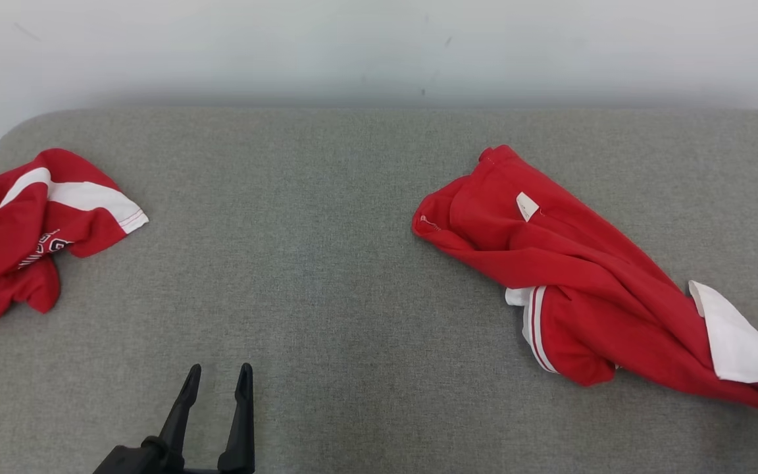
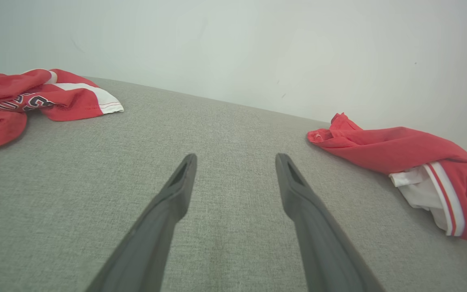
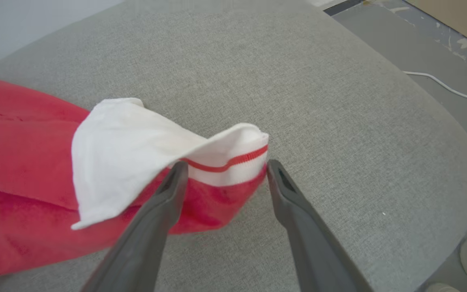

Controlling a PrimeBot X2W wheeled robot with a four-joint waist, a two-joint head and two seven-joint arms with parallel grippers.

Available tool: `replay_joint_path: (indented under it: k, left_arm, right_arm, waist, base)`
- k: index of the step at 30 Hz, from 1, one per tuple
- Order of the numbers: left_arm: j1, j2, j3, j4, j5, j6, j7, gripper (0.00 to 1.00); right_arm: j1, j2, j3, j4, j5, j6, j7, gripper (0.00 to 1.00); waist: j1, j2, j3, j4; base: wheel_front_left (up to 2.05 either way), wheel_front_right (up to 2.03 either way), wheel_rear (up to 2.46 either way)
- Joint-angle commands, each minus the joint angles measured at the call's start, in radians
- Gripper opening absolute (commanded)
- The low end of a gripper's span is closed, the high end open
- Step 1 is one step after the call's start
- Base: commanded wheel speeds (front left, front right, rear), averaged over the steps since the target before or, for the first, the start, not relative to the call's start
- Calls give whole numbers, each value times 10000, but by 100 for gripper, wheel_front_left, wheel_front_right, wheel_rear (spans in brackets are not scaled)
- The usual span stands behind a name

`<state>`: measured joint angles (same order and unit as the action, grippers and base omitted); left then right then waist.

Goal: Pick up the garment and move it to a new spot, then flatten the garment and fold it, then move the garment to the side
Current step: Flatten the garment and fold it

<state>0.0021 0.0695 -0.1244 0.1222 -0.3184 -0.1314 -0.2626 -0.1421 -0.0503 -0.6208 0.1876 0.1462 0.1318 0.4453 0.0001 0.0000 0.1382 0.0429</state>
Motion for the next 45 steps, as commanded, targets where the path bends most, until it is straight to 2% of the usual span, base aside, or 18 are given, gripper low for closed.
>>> replay_joint_path:
  k: [1,6,13,23,29,37,42,45]
  left_arm:
    - [142,19,60,11,-21,17,-33,100]
    - [367,-22,253,-23,-59,17,-33,100]
    - [628,-65,552,-100,-51,17,-33,100]
    - [798,-100,528,89,71,17,-33,100]
    - [971,-110,631,156,113,17,-33,100]
    - [1172,12,924,223,157,17,-33,100]
    - [343,453,514,708,126,17,48,100]
    - [-714,749,35,1246,-5,16,707,100]
  right_arm:
    - [217,-9,63,-262,161,-22,-234,100]
    - [957,-4,791,-1418,342,-22,-1559,100]
    - [2014,-1,2909,-2592,426,-22,-3212,100]
    - [2860,-3,5540,-2213,-628,-22,-5422,100]
    - [3105,-3,5724,-1970,-923,-22,-6008,100]
    - [3127,-1,5595,-1966,-930,-22,-6105,100]
    - [2975,-1,5652,-1968,-816,-22,-6047,100]
    - [2895,-2,5734,-2011,-727,-22,-6085,100]
  waist:
    - [-1,0,-129,2]
    - [-1,0,-386,-79]
    - [-1,0,-577,-325]
    - [-1,0,-969,-475]
    - [-1,0,-1199,-399]
    - [-1,0,-1375,-560]
    - [-1,0,-1244,-1001]
    - [-1,0,-1027,-1377]
  base:
    - [0,0,0]
    - [0,0,0]
    - [0,0,0]
    - [0,0,0]
    - [0,0,0]
    - [0,0,0]
    - [0,0,0]
    - [0,0,0]
